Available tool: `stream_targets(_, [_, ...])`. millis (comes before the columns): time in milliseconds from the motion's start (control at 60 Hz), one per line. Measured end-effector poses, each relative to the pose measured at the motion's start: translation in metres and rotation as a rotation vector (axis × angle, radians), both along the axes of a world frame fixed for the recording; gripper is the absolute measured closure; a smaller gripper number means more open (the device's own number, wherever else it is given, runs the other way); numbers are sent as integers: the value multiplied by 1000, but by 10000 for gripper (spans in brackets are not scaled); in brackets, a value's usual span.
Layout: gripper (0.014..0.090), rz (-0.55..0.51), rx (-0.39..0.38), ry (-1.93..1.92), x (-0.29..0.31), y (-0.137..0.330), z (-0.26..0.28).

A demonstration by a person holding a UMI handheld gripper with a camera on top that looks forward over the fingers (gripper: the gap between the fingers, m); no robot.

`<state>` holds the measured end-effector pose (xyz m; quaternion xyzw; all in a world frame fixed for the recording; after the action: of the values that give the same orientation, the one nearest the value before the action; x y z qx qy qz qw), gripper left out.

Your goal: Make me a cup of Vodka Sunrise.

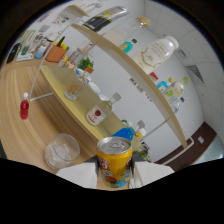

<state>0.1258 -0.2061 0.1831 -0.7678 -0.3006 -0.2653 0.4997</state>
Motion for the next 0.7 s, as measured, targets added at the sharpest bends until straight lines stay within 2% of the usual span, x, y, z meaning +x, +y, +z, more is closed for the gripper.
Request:
stream_targets(433, [541, 290, 58, -781, -32, 11, 0])
stream_targets(583, [540, 332, 55, -850, -34, 12, -2])
stream_targets(700, [541, 318, 64, -823, -33, 10, 2])
